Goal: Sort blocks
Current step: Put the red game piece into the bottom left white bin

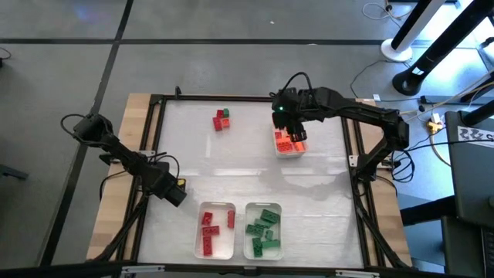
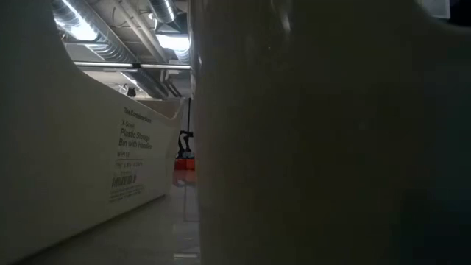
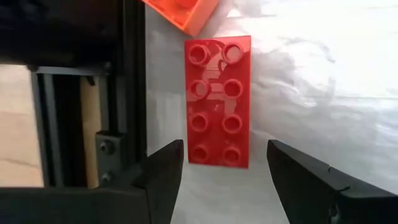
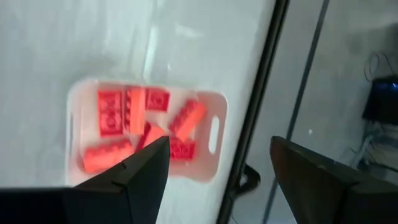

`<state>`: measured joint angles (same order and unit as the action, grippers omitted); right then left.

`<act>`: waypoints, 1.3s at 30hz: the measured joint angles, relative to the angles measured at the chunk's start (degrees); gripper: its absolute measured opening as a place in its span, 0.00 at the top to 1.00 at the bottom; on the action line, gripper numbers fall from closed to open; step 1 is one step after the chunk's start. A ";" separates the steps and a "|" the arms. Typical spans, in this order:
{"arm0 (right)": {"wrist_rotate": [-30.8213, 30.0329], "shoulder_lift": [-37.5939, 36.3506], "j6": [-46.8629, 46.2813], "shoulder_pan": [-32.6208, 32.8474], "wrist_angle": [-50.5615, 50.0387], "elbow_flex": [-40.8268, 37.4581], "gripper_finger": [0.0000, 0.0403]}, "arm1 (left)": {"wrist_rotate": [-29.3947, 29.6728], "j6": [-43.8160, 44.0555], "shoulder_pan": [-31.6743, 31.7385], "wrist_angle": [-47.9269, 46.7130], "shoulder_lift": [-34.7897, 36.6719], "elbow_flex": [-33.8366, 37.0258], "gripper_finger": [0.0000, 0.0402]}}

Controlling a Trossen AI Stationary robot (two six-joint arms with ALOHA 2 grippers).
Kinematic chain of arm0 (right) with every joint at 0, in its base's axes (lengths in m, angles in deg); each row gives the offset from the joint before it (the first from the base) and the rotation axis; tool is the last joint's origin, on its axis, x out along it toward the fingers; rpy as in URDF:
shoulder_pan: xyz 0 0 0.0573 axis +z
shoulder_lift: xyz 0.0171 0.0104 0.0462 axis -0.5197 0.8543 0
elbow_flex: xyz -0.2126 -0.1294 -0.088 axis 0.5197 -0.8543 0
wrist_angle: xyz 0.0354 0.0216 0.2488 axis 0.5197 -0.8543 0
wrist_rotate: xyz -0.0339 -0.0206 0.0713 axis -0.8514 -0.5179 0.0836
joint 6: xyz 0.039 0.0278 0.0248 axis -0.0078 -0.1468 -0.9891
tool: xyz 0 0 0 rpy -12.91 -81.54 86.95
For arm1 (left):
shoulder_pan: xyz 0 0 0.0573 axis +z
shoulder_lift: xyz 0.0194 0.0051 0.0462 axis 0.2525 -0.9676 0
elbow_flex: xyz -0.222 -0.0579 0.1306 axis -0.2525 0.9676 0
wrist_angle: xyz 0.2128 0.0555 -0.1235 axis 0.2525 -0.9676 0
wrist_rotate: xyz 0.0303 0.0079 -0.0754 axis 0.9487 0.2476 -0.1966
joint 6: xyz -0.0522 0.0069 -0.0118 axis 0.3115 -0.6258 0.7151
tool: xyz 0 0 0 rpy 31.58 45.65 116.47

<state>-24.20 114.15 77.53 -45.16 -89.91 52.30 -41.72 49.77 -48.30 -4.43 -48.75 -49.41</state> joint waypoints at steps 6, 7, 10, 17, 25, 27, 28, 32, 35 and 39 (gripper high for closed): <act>4.24 0.02 1.35 0.00 3.92 -0.01 0.32 | 0.22 0.07 0.00 4.32 0.33 3.74 0.45; 5.48 0.02 1.45 0.00 4.83 -0.01 0.32 | 0.22 0.07 0.00 4.36 0.27 3.75 0.45; 9.78 0.09 1.60 0.00 8.24 -0.01 0.32 | 0.33 -0.19 0.00 4.76 0.64 3.92 0.49; 11.87 3.35 5.95 -0.09 16.76 -0.01 0.32 | 0.63 -3.42 0.02 5.16 3.50 4.12 0.69; 12.66 10.81 8.53 -0.09 21.78 -0.05 0.32 | 3.40 -10.08 0.00 5.75 7.80 -0.26 0.69; 13.18 13.07 8.50 -0.09 23.08 -0.05 0.32 | 3.80 -12.42 0.01 6.75 9.04 -2.14 0.69; 13.36 14.15 8.46 -0.09 23.24 -0.05 0.32 | 4.18 -13.39 0.00 7.85 9.58 -3.03 0.69; 13.44 18.47 6.54 -0.09 25.16 -0.05 0.32 | 5.86 -20.74 -0.02 16.56 11.01 -5.04 0.68; 13.44 21.07 5.90 -0.09 25.45 -0.06 0.32 | 5.84 -30.71 -0.58 30.10 11.01 -5.15 0.67; 13.44 23.12 5.86 -0.17 25.35 -0.07 0.32 | 5.80 -41.14 -2.21 47.24 10.39 -5.17 0.67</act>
<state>-10.76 137.26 83.39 -45.33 -64.56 52.22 -35.92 8.64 -50.50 42.81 -38.36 -54.58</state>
